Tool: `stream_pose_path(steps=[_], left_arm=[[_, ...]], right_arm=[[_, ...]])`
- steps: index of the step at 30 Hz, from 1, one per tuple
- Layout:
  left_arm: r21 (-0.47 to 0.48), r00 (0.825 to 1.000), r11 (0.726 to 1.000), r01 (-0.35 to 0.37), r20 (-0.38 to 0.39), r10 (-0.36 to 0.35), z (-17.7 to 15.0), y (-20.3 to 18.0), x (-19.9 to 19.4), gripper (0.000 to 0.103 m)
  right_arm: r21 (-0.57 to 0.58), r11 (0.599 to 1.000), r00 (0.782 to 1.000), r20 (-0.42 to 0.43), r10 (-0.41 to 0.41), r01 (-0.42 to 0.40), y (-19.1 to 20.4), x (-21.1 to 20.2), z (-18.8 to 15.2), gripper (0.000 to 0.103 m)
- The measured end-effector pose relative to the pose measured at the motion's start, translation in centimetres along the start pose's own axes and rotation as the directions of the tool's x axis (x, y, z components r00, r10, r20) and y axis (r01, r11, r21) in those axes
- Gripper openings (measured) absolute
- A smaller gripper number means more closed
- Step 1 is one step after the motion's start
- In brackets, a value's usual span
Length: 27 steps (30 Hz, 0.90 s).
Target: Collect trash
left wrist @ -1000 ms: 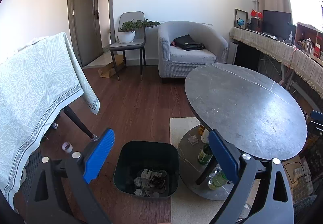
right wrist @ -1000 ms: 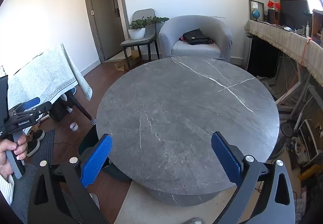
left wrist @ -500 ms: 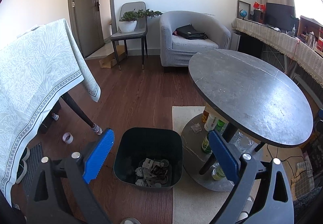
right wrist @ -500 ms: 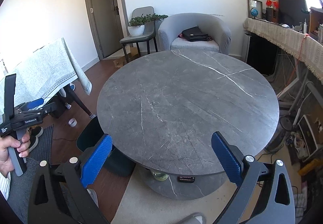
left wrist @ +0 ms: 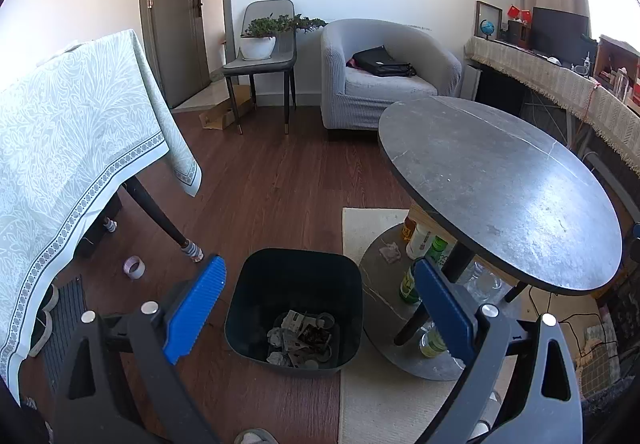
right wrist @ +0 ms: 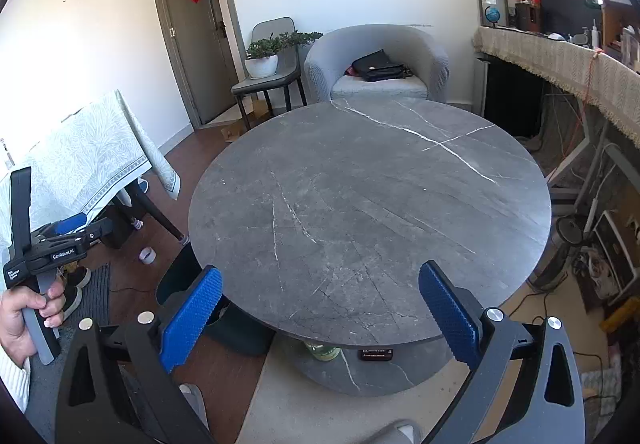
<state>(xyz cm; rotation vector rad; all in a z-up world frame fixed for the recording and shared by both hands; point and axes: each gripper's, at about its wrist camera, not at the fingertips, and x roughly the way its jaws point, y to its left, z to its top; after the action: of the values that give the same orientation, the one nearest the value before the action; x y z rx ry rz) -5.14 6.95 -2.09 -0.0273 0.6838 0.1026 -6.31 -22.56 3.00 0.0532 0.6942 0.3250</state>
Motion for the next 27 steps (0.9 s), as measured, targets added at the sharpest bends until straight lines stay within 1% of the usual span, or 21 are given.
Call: stream_pose_path(steps=[3,27], left_arm=[[0.003,1.0,1.0,0.0,-0.001,0.0,0.04,-0.03,0.03,0.097],[0.0,1.0,1.0,0.0,-0.003,0.0,-0.18,0.15,0.12,0.097]], right_arm=[[-0.015,1.0,1.0,-0.004,-0.003,0.003,0.24,0.08,0.02,0.099],[-0.02,1.0,1.0,-0.009,-0.004,0.004,0.23,0.07,0.14,0.099]])
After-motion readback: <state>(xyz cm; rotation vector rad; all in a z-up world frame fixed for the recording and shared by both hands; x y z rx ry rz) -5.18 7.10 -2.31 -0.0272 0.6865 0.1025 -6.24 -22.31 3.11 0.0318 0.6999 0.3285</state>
